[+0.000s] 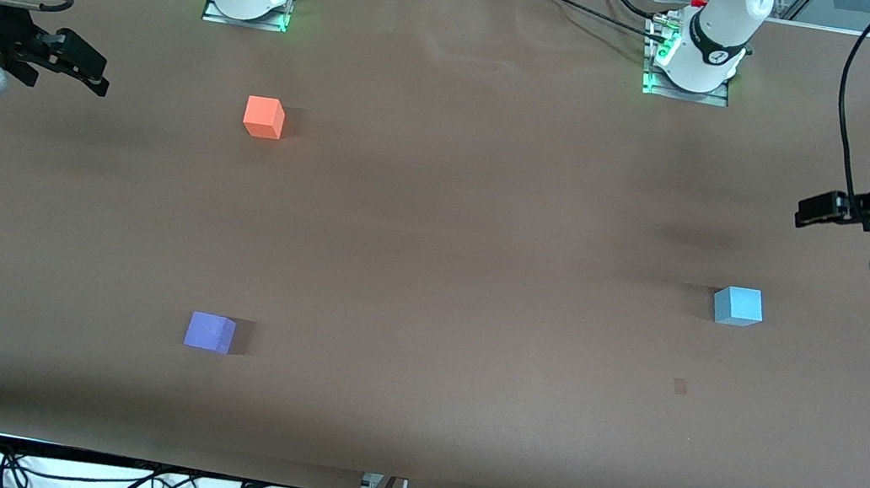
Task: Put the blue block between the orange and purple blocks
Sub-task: 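Move the left gripper down over the light-blue cube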
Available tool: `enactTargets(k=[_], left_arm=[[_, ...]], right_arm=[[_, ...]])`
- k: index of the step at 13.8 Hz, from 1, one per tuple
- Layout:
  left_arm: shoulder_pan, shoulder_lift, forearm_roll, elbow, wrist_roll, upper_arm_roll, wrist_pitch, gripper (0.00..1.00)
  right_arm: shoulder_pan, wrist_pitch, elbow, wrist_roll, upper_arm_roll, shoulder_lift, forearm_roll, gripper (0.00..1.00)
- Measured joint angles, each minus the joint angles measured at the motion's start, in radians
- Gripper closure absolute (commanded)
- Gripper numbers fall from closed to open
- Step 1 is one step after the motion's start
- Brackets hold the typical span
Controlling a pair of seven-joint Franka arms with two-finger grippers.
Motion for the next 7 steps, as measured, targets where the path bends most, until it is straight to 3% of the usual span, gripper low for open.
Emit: enactTargets(k=[4, 7], left_arm=[[0.045, 0.153, 0.0, -0.006, 0.013, 0.0, 0.145, 0.0], [0.066, 0.261, 0.0, -0.037, 0.056, 0.0, 0.349, 0.0]], right_arm=[[0.0, 0.0, 0.0, 0.0, 0.0, 0.0, 0.0, 0.0], [-0.002, 0.0, 0.0, 0.0, 0.0, 0.0, 0.0, 0.0]])
